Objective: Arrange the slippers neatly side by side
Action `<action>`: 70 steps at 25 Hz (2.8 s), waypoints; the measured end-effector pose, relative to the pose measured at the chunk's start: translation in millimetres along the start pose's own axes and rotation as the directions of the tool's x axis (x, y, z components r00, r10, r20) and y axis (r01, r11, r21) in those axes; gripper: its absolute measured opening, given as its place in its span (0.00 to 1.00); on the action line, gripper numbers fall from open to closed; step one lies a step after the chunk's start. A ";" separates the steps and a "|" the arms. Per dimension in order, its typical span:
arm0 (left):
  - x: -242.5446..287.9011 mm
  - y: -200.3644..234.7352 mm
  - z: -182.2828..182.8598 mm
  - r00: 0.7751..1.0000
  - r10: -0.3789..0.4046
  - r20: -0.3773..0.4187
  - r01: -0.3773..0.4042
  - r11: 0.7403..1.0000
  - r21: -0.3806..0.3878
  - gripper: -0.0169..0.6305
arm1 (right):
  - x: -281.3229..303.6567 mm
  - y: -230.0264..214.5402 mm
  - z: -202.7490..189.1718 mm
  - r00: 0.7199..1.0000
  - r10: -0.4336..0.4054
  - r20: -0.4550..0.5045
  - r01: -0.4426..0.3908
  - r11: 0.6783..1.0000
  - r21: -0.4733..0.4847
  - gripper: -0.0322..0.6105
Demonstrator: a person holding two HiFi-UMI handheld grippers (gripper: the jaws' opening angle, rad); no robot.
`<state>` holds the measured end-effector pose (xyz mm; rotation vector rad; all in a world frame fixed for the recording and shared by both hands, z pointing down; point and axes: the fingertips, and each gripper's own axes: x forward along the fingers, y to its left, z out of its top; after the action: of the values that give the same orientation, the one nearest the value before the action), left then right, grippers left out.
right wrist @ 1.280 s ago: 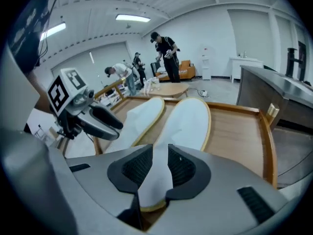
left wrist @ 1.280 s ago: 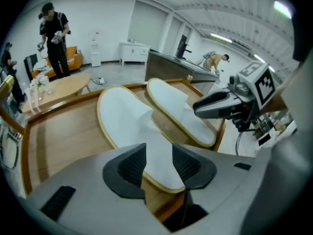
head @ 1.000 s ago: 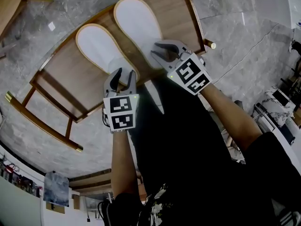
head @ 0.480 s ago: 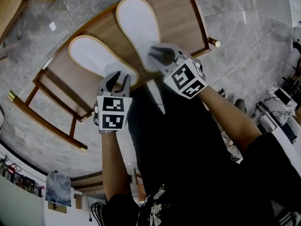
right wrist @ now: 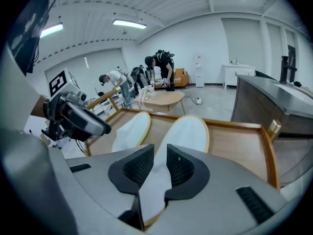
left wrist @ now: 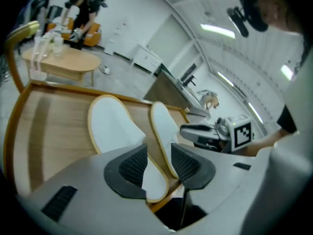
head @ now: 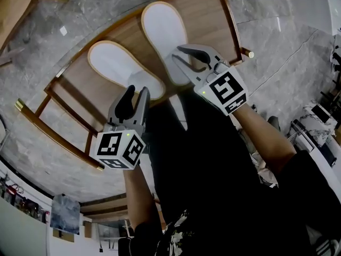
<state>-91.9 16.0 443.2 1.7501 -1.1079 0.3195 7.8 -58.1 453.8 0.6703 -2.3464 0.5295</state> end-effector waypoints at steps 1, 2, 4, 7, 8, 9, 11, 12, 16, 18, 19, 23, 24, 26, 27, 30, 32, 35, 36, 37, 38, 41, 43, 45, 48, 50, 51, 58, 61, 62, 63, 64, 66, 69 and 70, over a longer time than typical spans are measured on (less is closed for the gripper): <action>-4.3 12.5 9.2 0.998 0.038 0.044 -0.037 0.999 -0.029 0.25 | 5.7 4.3 9.1 1.000 0.014 0.015 -0.014 1.000 -0.012 0.16; -6.8 25.4 17.2 0.995 0.076 0.070 -0.073 0.997 -0.040 0.25 | 12.5 10.7 16.5 0.999 0.033 0.026 -0.033 0.999 -0.022 0.16; -6.7 45.1 32.9 0.988 0.121 0.091 -0.115 0.991 -0.066 0.25 | 26.1 26.0 25.3 0.997 0.074 0.037 -0.073 0.997 -0.028 0.16; 7.4 62.3 50.1 0.985 0.161 0.057 -0.155 0.983 -0.098 0.32 | 36.3 41.1 31.3 0.994 0.090 0.059 -0.089 0.996 -0.009 0.16; 13.7 67.1 52.2 0.983 0.177 0.036 -0.173 0.979 -0.108 0.35 | 36.5 43.1 32.3 0.994 0.082 0.068 -0.083 0.997 0.002 0.16; 19.6 71.8 52.1 0.981 0.194 0.014 -0.191 0.974 -0.123 0.38 | 35.9 44.5 32.7 0.994 0.074 0.075 -0.075 0.997 0.013 0.16; 29.4 81.4 46.9 0.971 0.235 -0.035 -0.238 0.961 -0.139 0.40 | 32.8 45.3 32.5 0.994 0.061 0.086 -0.063 0.998 0.025 0.15; 32.8 86.0 43.1 0.962 0.265 -0.059 -0.271 0.954 -0.127 0.40 | 30.2 44.5 32.2 0.994 0.057 0.090 -0.059 0.998 0.026 0.14; 30.9 92.0 38.6 0.924 0.373 -0.089 -0.376 0.927 -0.017 0.07 | 14.6 33.9 30.7 0.994 0.033 0.105 -0.037 0.999 0.037 0.13; 29.3 81.8 43.4 0.927 0.368 -0.074 -0.365 0.930 0.051 0.07 | 6.2 23.8 29.9 0.993 -0.004 0.118 -0.004 0.998 0.062 0.12; 29.8 75.2 45.7 0.930 0.360 -0.068 -0.354 0.931 0.094 0.07 | 2.2 17.8 29.1 0.992 -0.033 0.124 0.023 0.997 0.080 0.11; 38.3 55.2 48.4 0.942 0.327 -0.074 -0.303 0.925 0.229 0.07 | -7.4 -5.2 22.4 0.982 -0.143 0.125 0.131 0.986 0.098 0.09; 42.2 52.5 49.0 0.943 0.323 -0.079 -0.294 0.922 0.251 0.07 | -7.9 -9.7 20.5 0.980 -0.155 0.122 0.143 0.984 0.103 0.09; 51.5 48.5 51.2 0.945 0.314 -0.091 -0.280 0.921 0.271 0.07 | -7.6 -17.5 18.7 0.979 -0.164 0.120 0.152 0.983 0.107 0.09; 55.8 47.2 52.3 0.946 0.310 -0.096 -0.275 0.922 0.272 0.07 | -7.3 -20.5 18.7 0.979 -0.163 0.120 0.151 0.983 0.105 0.09; 63.9 46.1 52.3 0.945 0.308 -0.108 -0.274 0.928 0.254 0.07 | -5.8 -28.1 18.1 0.980 -0.163 0.116 0.152 0.983 0.101 0.09; 65.5 48.0 50.9 0.941 0.320 -0.108 -0.285 0.924 0.254 0.07 | -4.4 -32.4 16.8 0.979 -0.171 0.115 0.158 0.981 0.109 0.10; 68.9 47.7 50.5 0.946 0.304 -0.112 -0.271 0.933 0.237 0.09 | -1.9 -32.9 17.2 0.980 -0.163 0.118 0.150 0.983 0.110 0.10; 71.2 45.2 50.0 0.952 0.282 -0.119 -0.252 0.942 0.224 0.15 | -1.1 -31.5 16.9 0.981 -0.156 0.114 0.144 0.984 0.108 0.10; 73.5 42.3 49.3 0.957 0.260 -0.125 -0.231 0.951 0.207 0.23 | -0.4 -30.3 16.0 0.983 -0.150 0.109 0.139 0.985 0.106 0.10; 75.3 39.9 49.1 0.962 0.244 -0.127 -0.217 0.957 0.192 0.27 | -0.1 -29.6 14.7 0.984 -0.147 0.103 0.137 0.985 0.105 0.11; 71.3 35.1 56.0 0.970 0.227 -0.090 -0.210 0.964 0.165 0.29 | -1.9 -31.6 12.5 0.984 -0.149 0.096 0.139 0.985 0.104 0.14; 55.5 27.5 63.0 0.974 0.222 -0.049 -0.212 0.965 0.155 0.29 | -6.1 -31.4 8.0 0.987 -0.139 0.080 0.132 0.987 0.091 0.15; 32.6 19.2 60.8 0.974 0.223 -0.034 -0.215 0.962 0.167 0.29 | -10.2 -27.7 -2.4 0.993 -0.112 0.045 0.109 0.992 0.062 0.15; 11.9 11.2 17.6 0.969 0.212 -0.125 -0.189 0.966 0.178 0.29 | -13.5 -15.4 -26.1 0.998 -0.047 -0.036 0.047 0.999 -0.024 0.15; 14.5 8.9 -29.1 0.955 0.194 -0.226 -0.163 0.975 0.149 0.29 | -13.2 -3.2 -47.4 0.994 0.003 -0.113 -0.014 0.995 -0.096 0.15; 18.3 7.6 -49.7 0.946 0.184 -0.266 -0.156 0.980 0.123 0.28 | -13.0 2.7 -57.8 0.988 0.026 -0.149 -0.044 0.991 -0.124 0.15; 26.8 25.3 -16.4 0.954 0.268 -0.134 -0.266 0.963 0.035 0.27 | -13.3 -41.7 -39.9 0.994 -0.044 -0.101 0.036 0.996 -0.083 0.15; 34.3 46.2 -6.9 0.948 0.282 -0.145 -0.278 0.959 0.048 0.27 | 5.5 -58.0 -26.3 0.995 -0.037 -0.096 0.024 0.991 -0.135 0.15; 39.1 47.0 -8.7 0.950 0.269 -0.161 -0.265 0.963 0.046 0.27 | 12.4 -58.1 -26.0 0.995 -0.017 -0.102 0.003 0.990 -0.142 0.15; 44.0 45.6 -10.2 0.951 0.255 -0.172 -0.252 0.967 0.041 0.27 | 18.3 -57.2 -26.5 0.994 0.005 -0.108 -0.019 0.990 -0.137 0.15; 48.6 43.1 -10.8 0.953 0.246 -0.178 -0.243 0.969 0.036 0.27 | 22.6 -56.4 -27.0 0.994 0.021 -0.111 -0.036 0.991 -0.127 0.15; 55.2 39.1 -10.9 0.955 0.238 -0.175 -0.237 0.971 0.025 0.27 | 26.5 -55.7 -27.1 0.993 0.031 -0.110 -0.043 0.992 -0.115 0.15; 57.2 39.0 -13.6 0.957 0.231 -0.178 -0.234 0.972 0.002 0.27 | 28.4 -51.5 -27.7 0.995 0.023 -0.101 -0.033 0.994 -0.100 0.15; 56.8 39.6 -14.0 0.956 0.230 -0.180 -0.234 0.972 0.001 0.27 | 29.2 -50.3 -28.0 0.995 0.020 -0.097 -0.029 0.995 -0.096 0.14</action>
<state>-88.6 -5.6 510.4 1.5415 -1.1816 0.5964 30.4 -92.9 503.3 0.5593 -2.2764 0.4449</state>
